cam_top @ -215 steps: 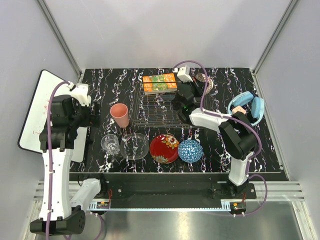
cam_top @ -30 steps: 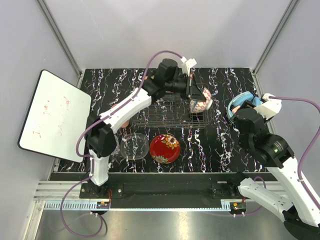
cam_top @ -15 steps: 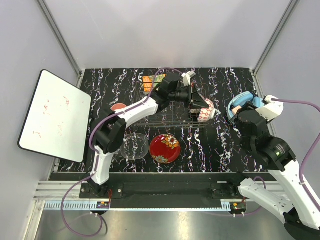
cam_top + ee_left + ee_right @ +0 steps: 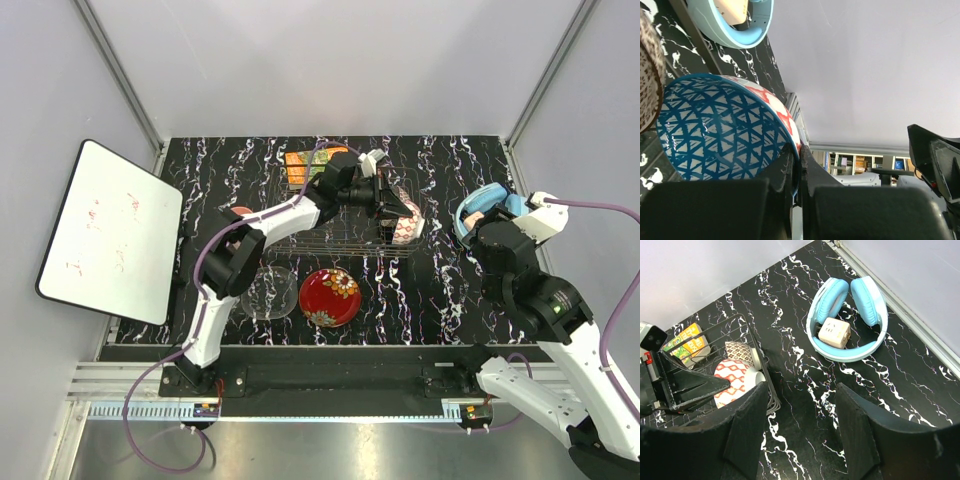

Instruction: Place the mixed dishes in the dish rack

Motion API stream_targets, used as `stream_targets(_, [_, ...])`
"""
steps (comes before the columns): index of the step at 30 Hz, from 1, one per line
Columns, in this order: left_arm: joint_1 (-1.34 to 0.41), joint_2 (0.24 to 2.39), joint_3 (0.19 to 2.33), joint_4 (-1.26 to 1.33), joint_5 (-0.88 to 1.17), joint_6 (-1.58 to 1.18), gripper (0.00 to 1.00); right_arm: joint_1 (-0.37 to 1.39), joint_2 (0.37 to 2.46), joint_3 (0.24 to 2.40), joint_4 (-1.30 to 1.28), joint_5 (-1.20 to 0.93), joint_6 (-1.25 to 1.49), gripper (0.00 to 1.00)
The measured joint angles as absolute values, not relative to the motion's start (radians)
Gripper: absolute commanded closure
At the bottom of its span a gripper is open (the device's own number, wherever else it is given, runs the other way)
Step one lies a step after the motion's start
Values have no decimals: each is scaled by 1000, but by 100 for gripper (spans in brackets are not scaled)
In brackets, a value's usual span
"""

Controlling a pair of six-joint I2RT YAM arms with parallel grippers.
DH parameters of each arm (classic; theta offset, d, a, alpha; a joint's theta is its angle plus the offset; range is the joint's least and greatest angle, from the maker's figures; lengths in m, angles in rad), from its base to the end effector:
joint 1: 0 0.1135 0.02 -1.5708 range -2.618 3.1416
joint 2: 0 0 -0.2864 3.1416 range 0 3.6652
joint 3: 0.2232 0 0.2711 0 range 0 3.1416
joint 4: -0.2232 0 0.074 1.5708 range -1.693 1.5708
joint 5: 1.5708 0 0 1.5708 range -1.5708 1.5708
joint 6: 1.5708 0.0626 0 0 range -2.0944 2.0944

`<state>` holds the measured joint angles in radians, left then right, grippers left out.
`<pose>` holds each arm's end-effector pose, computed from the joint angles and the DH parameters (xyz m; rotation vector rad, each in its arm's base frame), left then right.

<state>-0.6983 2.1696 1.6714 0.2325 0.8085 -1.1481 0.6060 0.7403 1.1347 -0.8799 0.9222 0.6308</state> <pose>0.3963 -0.3918 0.2457 0.2082 2.2790 -1.8872 0.1340 0.0322 0.4115 0.5552 1.7728 -0.0983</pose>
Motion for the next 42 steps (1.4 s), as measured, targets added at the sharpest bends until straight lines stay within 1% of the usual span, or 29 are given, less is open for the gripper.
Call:
stream_targets(13, [-686,2176,1681,174,804,-1073,100,606,744,1116,-879,921,628,36])
stream_targets(18, [-669,2176,1628,167,795,-1065,100,606,748,1112,-879,916,627,36])
stream_targets(19, [-665,2176,1612,170,786,-1065,98,606,749,1112,-878,915,626,36])
stream_targets(22, [-658,2175,1573,175,775,-1068,81,606,754,1112,-876,914,625,36])
stream_targets(24, [-656,2174,1557,181,776,-1075,76,606,758,1112,-876,910,625,36])
stream_targets(25, [-656,2173,1555,179,774,-1076,73,606,759,1112,-876,906,625,36])
stream_targets(27, [-656,2171,1555,181,774,-1078,56,606,761,1112,-875,899,625,35])
stream_targets(29, [-656,2169,1555,182,774,-1082,42,606,762,1112,-871,896,625,31])
stream_targets(33, [-664,2165,1555,184,774,-1095,31,606,767,1112,-863,895,624,30])
stream_targets(38, [-677,2159,1563,188,778,-1101,23,606,784,1108,-856,891,624,30])
stream_targets(39, [-680,2159,1571,186,781,-1100,21,606,789,1104,-852,889,624,30])
stream_targets(40, [-682,2156,1582,181,784,-1098,15,606,796,1098,-846,888,624,30])
stream_targets(42, [-685,2142,1603,168,791,-1085,12,606,820,1084,-831,884,624,30])
